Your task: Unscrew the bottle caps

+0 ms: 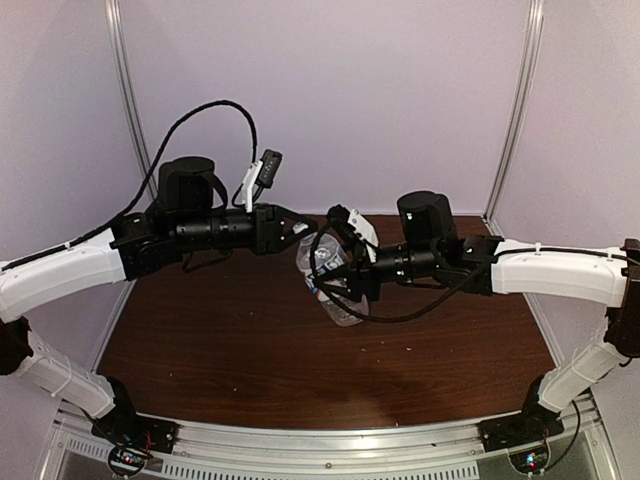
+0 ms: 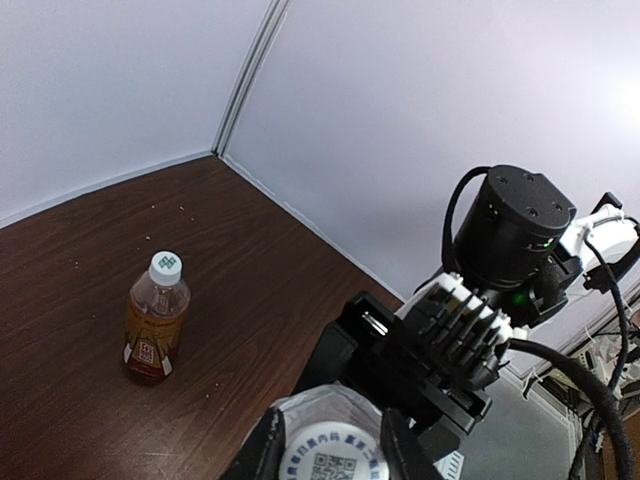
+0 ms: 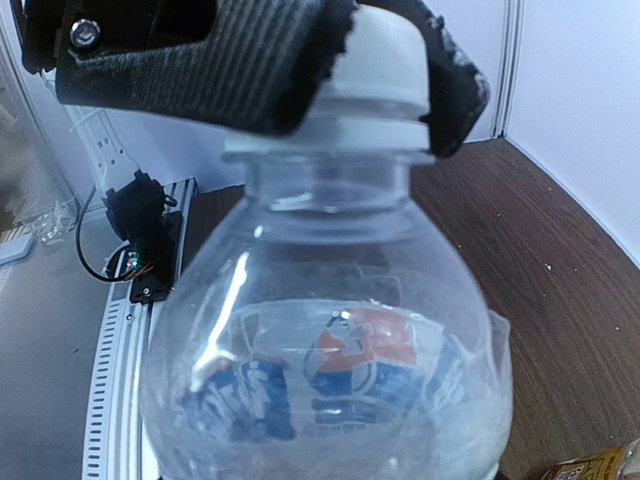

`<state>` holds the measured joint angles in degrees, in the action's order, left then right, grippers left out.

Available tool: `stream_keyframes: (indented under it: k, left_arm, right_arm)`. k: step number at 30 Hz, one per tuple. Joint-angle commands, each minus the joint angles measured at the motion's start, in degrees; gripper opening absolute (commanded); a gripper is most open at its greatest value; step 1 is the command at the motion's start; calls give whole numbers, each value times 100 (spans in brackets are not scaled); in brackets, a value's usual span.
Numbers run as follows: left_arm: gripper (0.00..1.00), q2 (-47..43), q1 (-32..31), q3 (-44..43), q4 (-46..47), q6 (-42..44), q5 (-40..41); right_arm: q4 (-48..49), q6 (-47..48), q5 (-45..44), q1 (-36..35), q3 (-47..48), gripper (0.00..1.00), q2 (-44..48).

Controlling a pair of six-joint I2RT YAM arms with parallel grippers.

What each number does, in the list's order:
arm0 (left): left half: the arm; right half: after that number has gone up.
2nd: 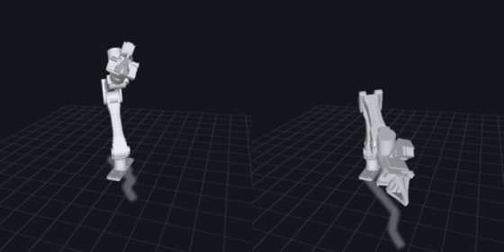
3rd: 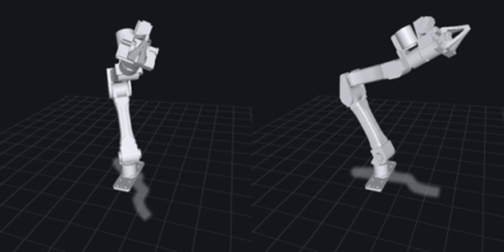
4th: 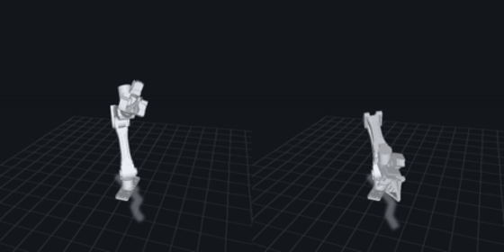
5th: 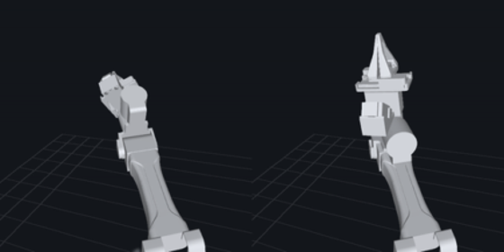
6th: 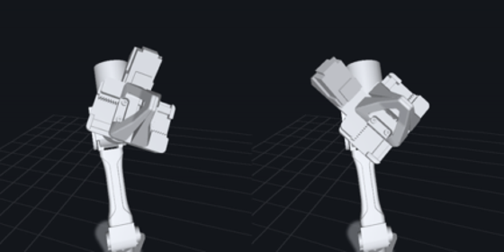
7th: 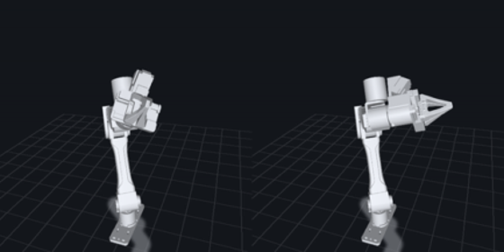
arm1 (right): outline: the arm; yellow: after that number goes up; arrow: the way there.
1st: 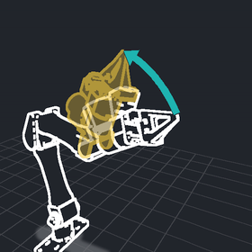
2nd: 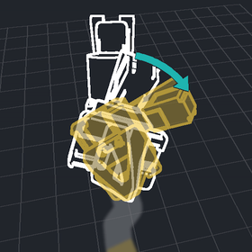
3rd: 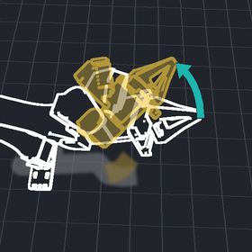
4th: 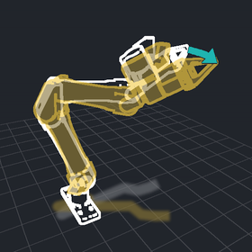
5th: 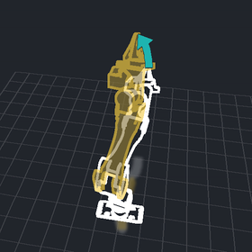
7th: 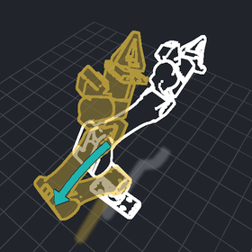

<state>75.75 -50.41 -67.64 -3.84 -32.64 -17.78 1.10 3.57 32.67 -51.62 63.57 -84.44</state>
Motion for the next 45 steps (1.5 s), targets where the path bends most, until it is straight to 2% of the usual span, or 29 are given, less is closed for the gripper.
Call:
stream_keyframes:
  k: [1,6,8,11,18,23,30,39,45]
  left_arm:
    - [38,-32,58,-74,344,115,80]
    - [61,-192,58,-10,346,627,-305]
    - [67,-261,64,-19,246,873,-470]
    - [71,-380,67,-24,79,1239,-703]
    - [75,-714,67,127,158,1900,-2049]
    - [75,-767,71,189,152,2314,-2489]
    - [73,-584,67,242,316,2461,-2640]
    - [49,-394,67,272,586,2272,-2961]
    - [45,-409,69,355,615,2204,-2991]
  right_arm:
    - [-45,285,62,22,58,43,48]
    - [-66,399,720,28,58,46,68]
    - [-217,441,981,29,59,47,77]
    - [-251,483,1338,46,50,48,110]
    - [-269,434,2337,80,117,48,59]
    - [-252,326,3039,82,250,48,-81]
    - [-129,155,3385,83,334,48,-198]
    - [-128,135,3414,82,349,48,-268]
    - [-127,130,3383,90,358,48,-270]
